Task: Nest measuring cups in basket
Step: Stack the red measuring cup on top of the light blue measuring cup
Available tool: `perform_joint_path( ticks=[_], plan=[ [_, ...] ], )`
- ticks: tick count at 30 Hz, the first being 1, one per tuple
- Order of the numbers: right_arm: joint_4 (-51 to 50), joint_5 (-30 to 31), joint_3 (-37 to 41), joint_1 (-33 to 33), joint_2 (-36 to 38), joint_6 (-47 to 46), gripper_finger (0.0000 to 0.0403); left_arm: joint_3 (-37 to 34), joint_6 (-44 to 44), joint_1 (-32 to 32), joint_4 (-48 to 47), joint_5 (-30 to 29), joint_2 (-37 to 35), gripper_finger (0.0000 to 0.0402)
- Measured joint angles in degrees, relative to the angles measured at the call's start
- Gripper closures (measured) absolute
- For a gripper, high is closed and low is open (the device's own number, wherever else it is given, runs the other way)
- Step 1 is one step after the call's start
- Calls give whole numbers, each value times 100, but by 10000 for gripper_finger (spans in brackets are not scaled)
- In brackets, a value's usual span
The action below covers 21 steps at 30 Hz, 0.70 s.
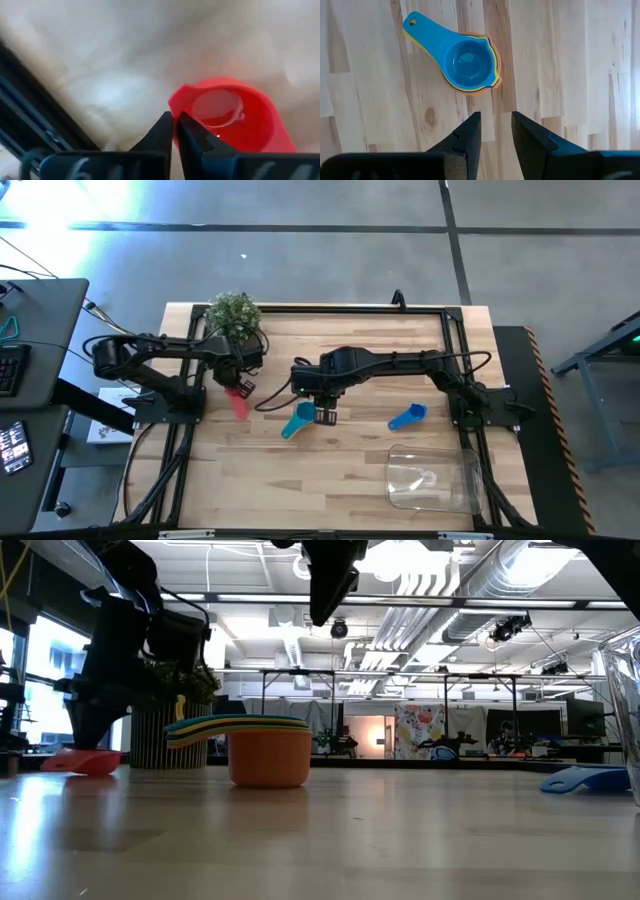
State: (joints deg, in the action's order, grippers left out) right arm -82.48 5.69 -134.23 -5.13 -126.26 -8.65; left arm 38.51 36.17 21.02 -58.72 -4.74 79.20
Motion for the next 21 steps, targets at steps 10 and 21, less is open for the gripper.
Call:
perform_joint_path(
  ticks=[10,21],
  plan=[
    [-62,2,2,0,10,-779,304,643,-151,-720,-174,187,-831,400],
    [-120,295,-60,-207,330,-1819,304,1387,-878,-1494,-128,178,-1511,400]
  ],
)
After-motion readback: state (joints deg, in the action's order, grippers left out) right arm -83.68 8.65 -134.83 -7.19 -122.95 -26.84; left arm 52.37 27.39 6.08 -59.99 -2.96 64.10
